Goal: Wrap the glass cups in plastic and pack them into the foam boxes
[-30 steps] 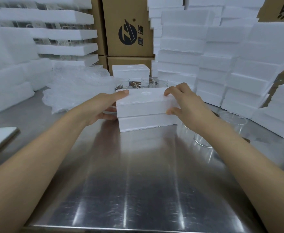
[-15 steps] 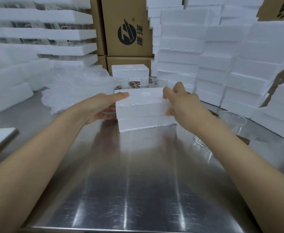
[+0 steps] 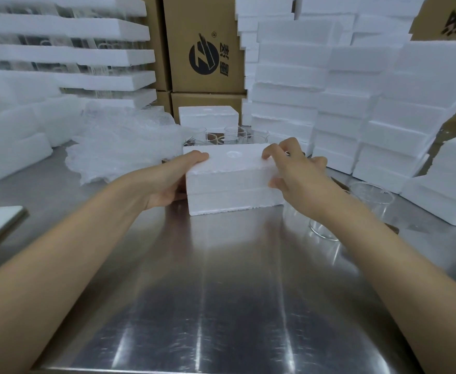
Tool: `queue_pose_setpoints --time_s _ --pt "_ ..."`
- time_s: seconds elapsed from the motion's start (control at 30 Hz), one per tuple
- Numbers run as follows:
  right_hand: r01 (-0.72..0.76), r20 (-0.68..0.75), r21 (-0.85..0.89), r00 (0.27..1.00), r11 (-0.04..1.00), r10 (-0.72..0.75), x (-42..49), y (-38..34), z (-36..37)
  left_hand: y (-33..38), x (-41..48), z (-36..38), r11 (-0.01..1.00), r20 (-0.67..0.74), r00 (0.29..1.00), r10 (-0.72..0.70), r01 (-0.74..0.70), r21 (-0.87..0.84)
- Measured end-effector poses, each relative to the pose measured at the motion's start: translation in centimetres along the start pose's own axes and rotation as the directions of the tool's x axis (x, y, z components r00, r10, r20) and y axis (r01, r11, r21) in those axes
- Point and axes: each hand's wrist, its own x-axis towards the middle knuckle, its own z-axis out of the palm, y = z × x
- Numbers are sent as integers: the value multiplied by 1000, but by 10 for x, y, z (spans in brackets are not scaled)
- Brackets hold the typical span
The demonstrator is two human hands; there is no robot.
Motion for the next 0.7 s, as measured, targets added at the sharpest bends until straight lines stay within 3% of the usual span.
queue_pose_setpoints --time_s 0.27,0.53,0.7 --pt "18 6 65 1000 998 -18 -2 2 -9 4 -4 12 995 -25 999 -38 36 -90" --pt "22 -30 102 999 994 -19 -5 0 -7 7 -6 7 956 80 995 -60 81 -283" --pt "3 -20 113 1000 994 -1 -7 -3 -7 5 -5 6 950 88 990 -106 127 -284"
